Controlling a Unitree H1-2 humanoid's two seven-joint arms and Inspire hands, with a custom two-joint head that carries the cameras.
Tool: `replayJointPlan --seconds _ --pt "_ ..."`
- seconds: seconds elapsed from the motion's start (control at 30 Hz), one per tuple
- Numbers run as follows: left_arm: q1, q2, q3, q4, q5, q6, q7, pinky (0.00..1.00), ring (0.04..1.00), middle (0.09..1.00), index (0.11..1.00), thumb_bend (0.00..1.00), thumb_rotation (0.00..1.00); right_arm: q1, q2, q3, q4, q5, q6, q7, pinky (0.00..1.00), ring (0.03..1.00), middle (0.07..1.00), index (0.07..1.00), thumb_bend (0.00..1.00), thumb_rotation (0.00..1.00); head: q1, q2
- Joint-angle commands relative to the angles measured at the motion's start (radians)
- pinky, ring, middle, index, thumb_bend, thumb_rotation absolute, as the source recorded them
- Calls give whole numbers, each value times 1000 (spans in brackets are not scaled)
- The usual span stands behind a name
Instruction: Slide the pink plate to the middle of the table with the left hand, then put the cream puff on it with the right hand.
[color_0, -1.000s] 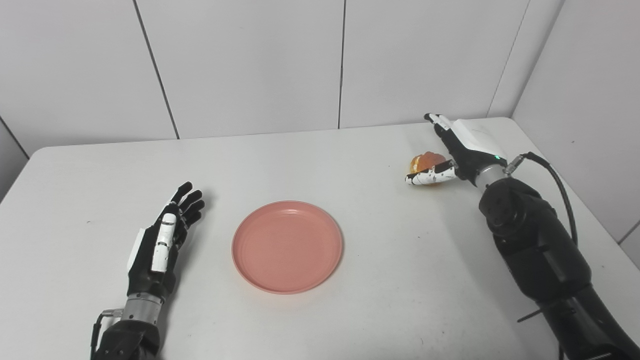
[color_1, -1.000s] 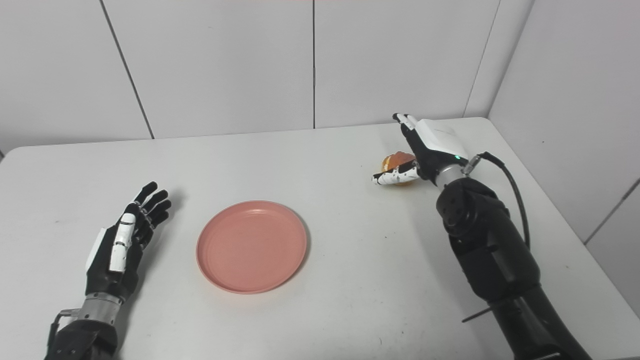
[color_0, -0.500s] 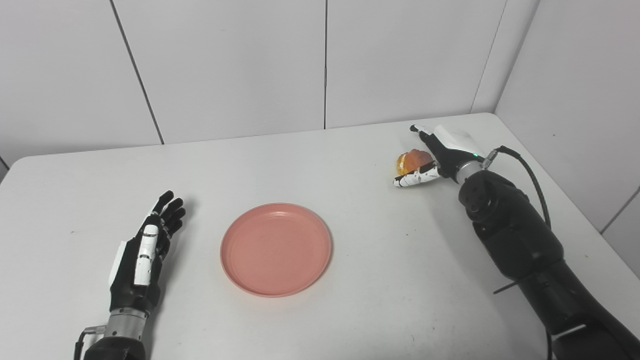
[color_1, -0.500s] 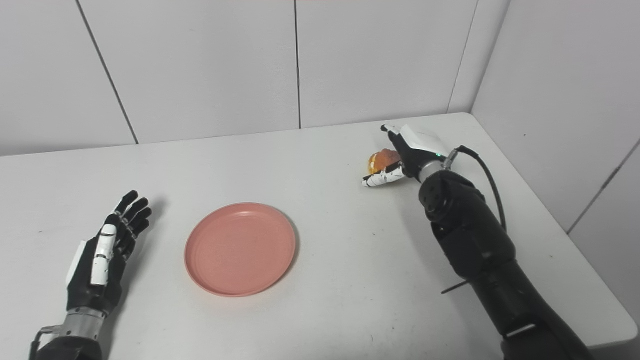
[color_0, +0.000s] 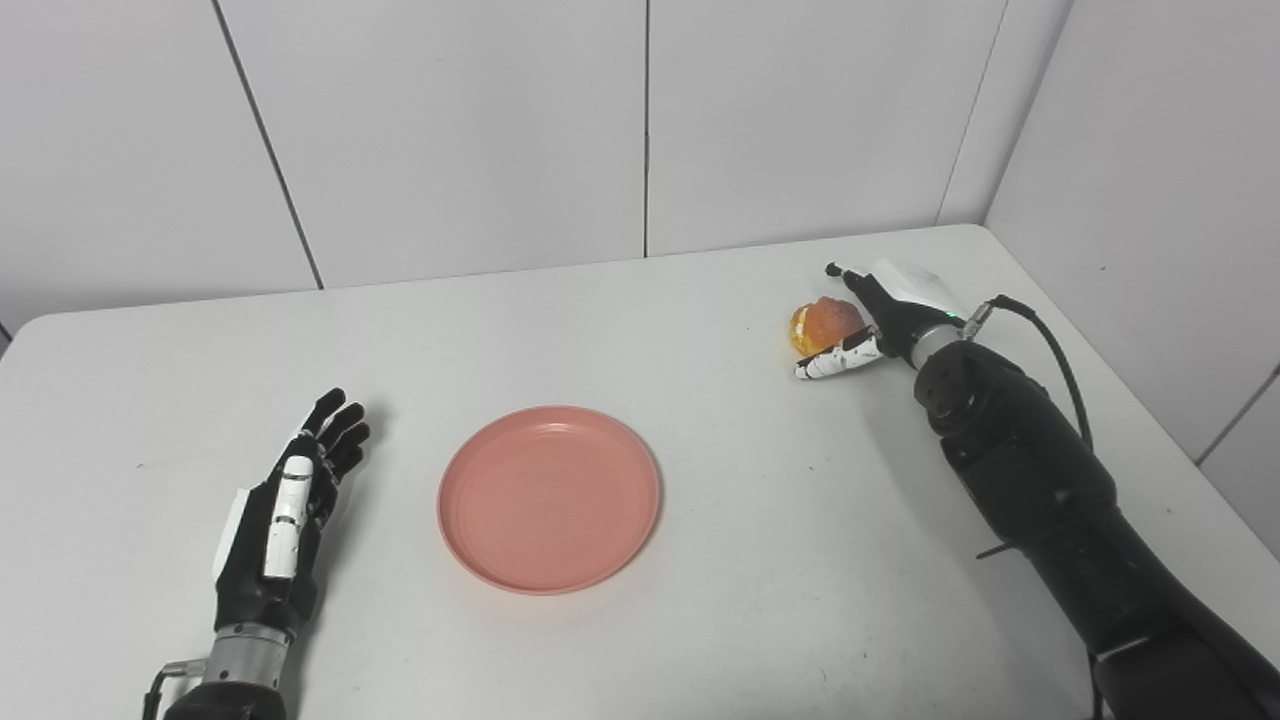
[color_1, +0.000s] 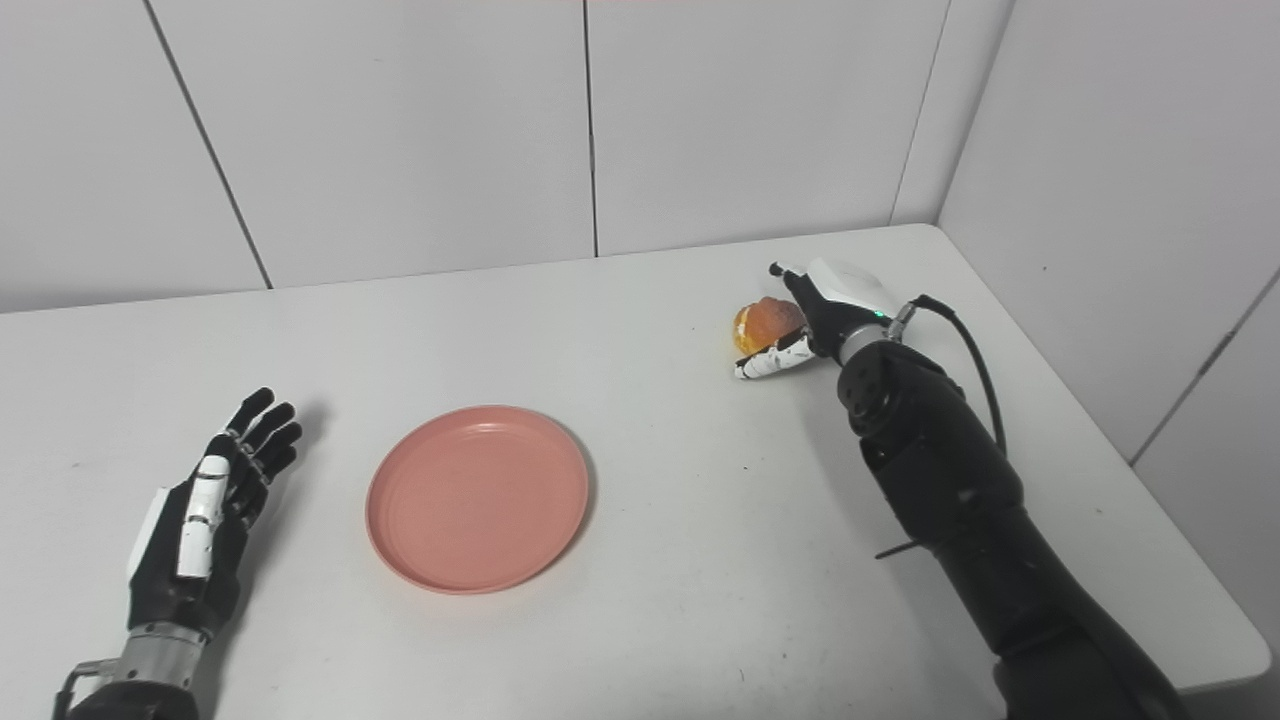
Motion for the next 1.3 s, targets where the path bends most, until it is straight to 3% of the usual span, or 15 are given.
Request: replayJointPlan --seconds 0.0,0.2,0.47,1.0,1.27 --pt "49 2 -6 24 -7 1 -11 936 900 900 879 430 1000 -71 -15 -2 -6 4 -26 -32 772 894 943 919 865 331 1 1" --pt "50 2 -7 20 -8 4 -10 939 905 905 881 431 1000 -99 -24 34 27 -5 -18 -24 806 922 945 919 866 371 5 5" --pt "53 0 -8 10 -11 7 -11 931 895 895 874 435 1000 -109 -13 30 49 39 -24 -32 788 909 947 917 870 334 10 11" --pt "59 3 -10 6 -1 4 -8 927 893 896 878 444 1000 -162 -4 73 161 56 -43 -40 751 878 915 883 873 329 18 21" --pt "61 3 -9 9 -1 5 -7 931 893 900 883 451 1000 -176 18 60 210 82 -67 -104 692 789 832 804 833 266 22 25"
